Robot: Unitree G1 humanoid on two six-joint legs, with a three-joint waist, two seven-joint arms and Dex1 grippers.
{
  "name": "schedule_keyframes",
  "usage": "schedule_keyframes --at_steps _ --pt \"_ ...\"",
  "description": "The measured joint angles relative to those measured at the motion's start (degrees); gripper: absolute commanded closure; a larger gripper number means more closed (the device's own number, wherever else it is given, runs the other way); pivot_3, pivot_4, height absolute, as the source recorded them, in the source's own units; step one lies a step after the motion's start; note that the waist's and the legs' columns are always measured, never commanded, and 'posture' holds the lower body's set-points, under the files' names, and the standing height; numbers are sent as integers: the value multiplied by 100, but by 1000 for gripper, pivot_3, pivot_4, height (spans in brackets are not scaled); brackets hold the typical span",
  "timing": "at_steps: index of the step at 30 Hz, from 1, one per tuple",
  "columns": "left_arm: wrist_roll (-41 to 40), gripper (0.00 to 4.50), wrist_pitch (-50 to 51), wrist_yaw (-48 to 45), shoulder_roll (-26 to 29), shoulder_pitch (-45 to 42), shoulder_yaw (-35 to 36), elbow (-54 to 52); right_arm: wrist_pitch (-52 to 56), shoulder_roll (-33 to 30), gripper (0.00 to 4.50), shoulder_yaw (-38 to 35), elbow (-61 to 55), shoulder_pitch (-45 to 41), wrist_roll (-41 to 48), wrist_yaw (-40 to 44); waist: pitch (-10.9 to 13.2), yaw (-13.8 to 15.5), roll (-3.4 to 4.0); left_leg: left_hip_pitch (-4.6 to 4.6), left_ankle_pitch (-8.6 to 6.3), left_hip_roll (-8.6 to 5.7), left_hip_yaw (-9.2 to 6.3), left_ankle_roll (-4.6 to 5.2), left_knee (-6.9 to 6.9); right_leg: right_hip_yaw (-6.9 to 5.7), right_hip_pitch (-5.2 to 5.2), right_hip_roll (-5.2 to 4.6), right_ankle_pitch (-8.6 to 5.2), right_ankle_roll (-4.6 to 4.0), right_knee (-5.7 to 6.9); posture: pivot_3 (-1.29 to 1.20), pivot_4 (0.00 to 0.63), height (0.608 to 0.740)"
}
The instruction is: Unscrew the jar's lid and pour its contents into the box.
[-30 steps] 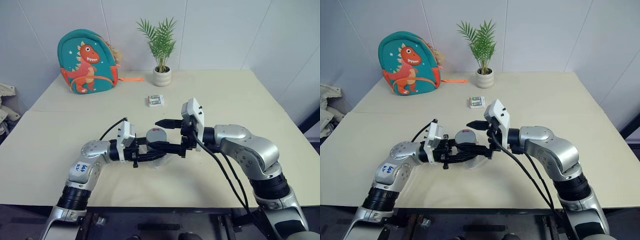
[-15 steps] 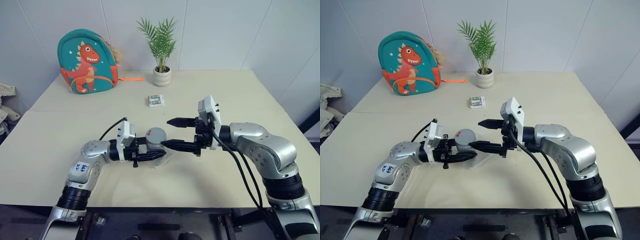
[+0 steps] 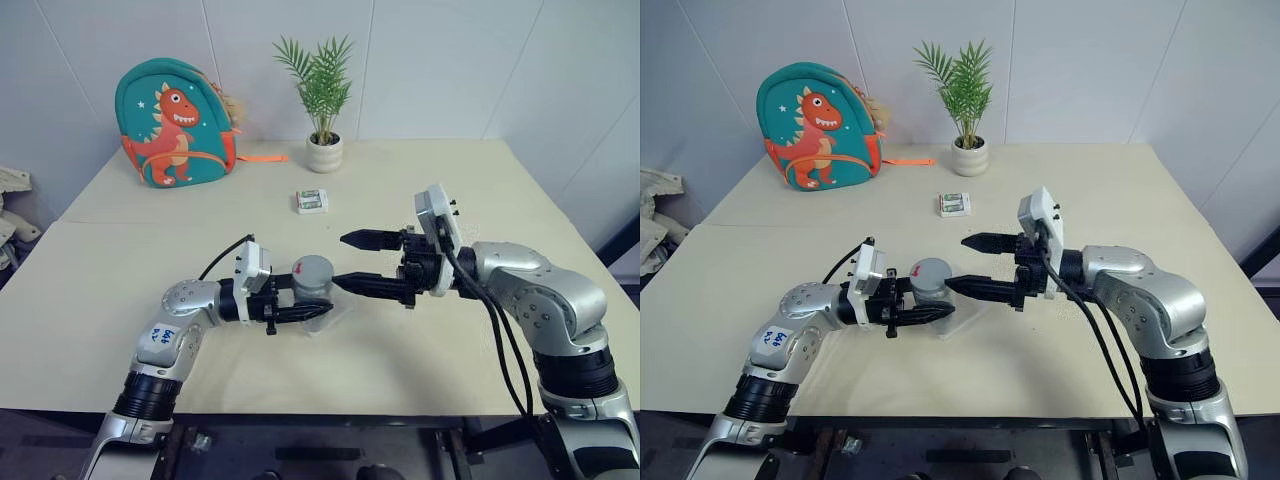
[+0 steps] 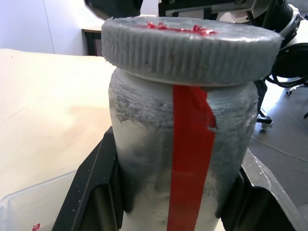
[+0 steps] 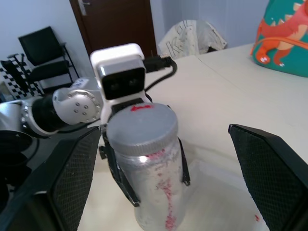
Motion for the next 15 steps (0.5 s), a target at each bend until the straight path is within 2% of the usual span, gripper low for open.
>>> schedule_keyframes --at_steps 5,15 --pt "-1 2530 0 -5 0 1 0 -1 20 31 29 34 -4 -40 9 -26 0 -1 0 0 0 0 0 0 0 0 0 0 0 0 0 0 150 740" --pt "-3 2530 7 -3 -18 0 -3 -3 -117 421 29 755 152 -285 -562 -159 0 4 0 -1 0 -2 -1 0 0 0 -1 -2 0 0 -1 0 150 740"
